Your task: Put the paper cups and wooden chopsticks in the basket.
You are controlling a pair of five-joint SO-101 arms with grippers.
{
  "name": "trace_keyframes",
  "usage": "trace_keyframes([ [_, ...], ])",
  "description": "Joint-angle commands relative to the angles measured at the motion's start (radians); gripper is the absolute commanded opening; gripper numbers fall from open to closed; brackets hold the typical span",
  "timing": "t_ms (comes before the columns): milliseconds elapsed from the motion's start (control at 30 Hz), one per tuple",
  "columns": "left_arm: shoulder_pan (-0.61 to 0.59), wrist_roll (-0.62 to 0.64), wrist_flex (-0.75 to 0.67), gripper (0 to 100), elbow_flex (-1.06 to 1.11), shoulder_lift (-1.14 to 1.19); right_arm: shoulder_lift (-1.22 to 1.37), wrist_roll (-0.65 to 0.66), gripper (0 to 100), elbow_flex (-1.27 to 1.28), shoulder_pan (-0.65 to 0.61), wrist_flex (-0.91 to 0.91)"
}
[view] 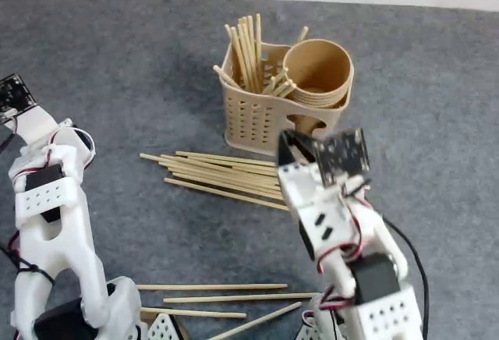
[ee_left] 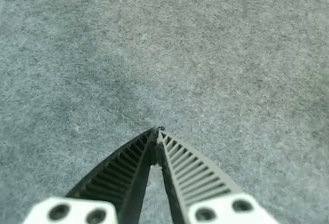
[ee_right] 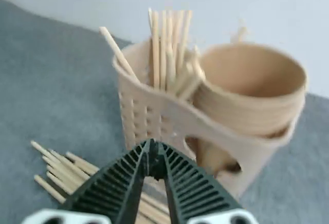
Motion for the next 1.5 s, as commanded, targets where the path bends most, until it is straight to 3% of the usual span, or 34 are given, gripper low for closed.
trace_keyframes([
  [0, 0.028, -0.015, -0.011, 1, -0.059, -0.038, -0.171, -0.009, 0.5, 0.067, 0.012, 0.059],
  [267, 0.116, -0.15, 0.265, 1, -0.248, -0.039, -0.395, -0.011, 0.5, 0.18, 0.018, 0.26],
  [367, 0.122, -0.153, 0.362, 1, -0.328, -0.039, -0.378, -0.011, 0.5, 0.191, 0.097, 0.275],
  [633, 0.252, -0.338, 0.71, 1, -0.561, -0.122, -0.387, -0.012, 0.5, 0.248, 0.288, 0.28],
  [900, 0.466, -0.545, 0.798, 1, -0.464, -0.361, -0.387, -0.012, 0.5, 0.371, 0.478, 0.282],
  [1100, 0.593, -0.684, 0.809, 1, -0.317, -0.449, -0.387, -0.012, 0.5, 0.464, 0.519, 0.282],
  [1267, 0.776, -0.905, 0.97, 10, -0.196, -0.456, -0.387, -0.012, 0.5, 0.53, 0.555, 0.282],
  [1467, 0.94, -0.931, 1.03, 12, -0.09, -0.456, -0.387, -0.012, 0.5, 0.545, 0.641, 0.274],
])
